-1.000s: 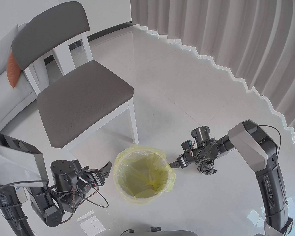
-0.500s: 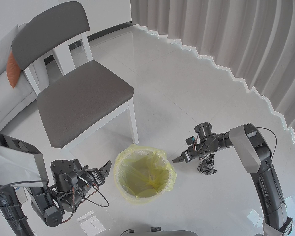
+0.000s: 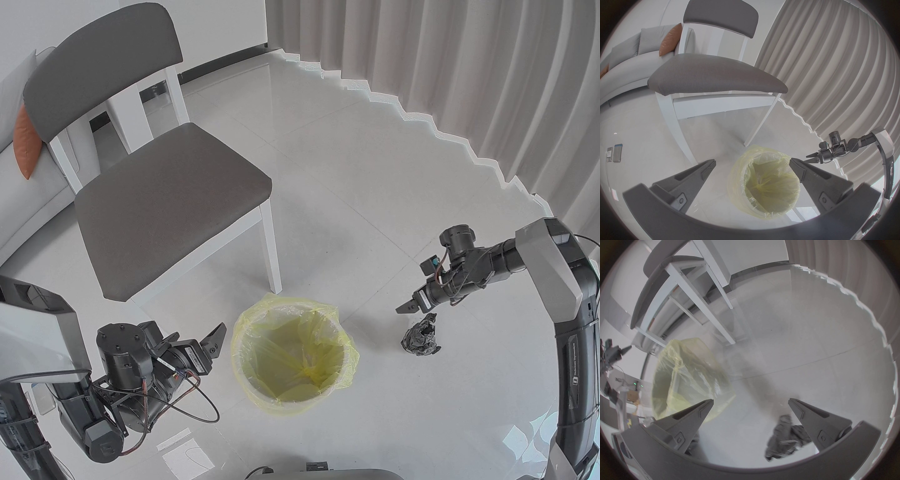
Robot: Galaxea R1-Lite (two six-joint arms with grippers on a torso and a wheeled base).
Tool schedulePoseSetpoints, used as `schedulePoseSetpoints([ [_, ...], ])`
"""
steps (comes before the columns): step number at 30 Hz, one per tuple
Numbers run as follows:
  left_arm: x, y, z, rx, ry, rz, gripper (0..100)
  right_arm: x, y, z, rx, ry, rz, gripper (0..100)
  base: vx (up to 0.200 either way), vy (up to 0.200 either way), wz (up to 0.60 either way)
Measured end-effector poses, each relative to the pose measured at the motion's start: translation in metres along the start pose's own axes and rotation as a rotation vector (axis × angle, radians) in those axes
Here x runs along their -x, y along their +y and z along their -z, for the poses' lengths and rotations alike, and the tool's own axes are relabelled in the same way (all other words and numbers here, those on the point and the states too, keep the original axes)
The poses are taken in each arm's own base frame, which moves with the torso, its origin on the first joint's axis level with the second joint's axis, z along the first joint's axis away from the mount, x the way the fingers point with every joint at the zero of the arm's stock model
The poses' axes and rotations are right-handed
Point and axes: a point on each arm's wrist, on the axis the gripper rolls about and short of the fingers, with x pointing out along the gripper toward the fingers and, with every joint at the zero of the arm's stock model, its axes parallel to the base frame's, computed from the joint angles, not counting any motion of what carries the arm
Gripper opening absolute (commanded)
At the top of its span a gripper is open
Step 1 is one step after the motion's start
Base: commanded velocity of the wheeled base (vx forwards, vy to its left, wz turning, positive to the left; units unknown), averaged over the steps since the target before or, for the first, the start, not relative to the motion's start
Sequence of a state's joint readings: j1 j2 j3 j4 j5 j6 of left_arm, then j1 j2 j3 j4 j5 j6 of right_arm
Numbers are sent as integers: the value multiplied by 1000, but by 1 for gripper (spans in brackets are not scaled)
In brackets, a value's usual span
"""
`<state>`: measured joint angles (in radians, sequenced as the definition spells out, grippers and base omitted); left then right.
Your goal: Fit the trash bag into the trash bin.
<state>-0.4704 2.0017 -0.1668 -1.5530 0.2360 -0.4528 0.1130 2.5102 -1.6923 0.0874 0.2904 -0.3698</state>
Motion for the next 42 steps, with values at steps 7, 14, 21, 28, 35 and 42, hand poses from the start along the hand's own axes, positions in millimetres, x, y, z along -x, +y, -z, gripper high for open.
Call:
schedulePoseSetpoints([
  [7, 5, -3, -3, 0, -17, 7, 100, 10, -17, 25, 0, 83, 77, 100, 0, 0, 0],
  [14, 11, -5, -6, 0, -28, 17, 100, -3, -24, 42, 6, 133, 83, 100, 0, 0, 0],
  [21, 12, -6, -6, -4, -28, 23, 100, -23, -25, 50, 14, 154, 71, 100, 0, 0, 0],
  [28, 11, -7, -5, -9, -27, 17, 100, -38, -25, 55, 3, 211, 39, 100, 0, 0, 0],
  [35, 9, -10, -2, -15, -24, 15, 100, -44, -28, 51, 5, 237, 25, 0, 0, 0, 0],
  [42, 9, -11, -1, -16, -23, 14, 100, -48, -29, 52, 3, 240, 25, 0, 0, 0, 0],
])
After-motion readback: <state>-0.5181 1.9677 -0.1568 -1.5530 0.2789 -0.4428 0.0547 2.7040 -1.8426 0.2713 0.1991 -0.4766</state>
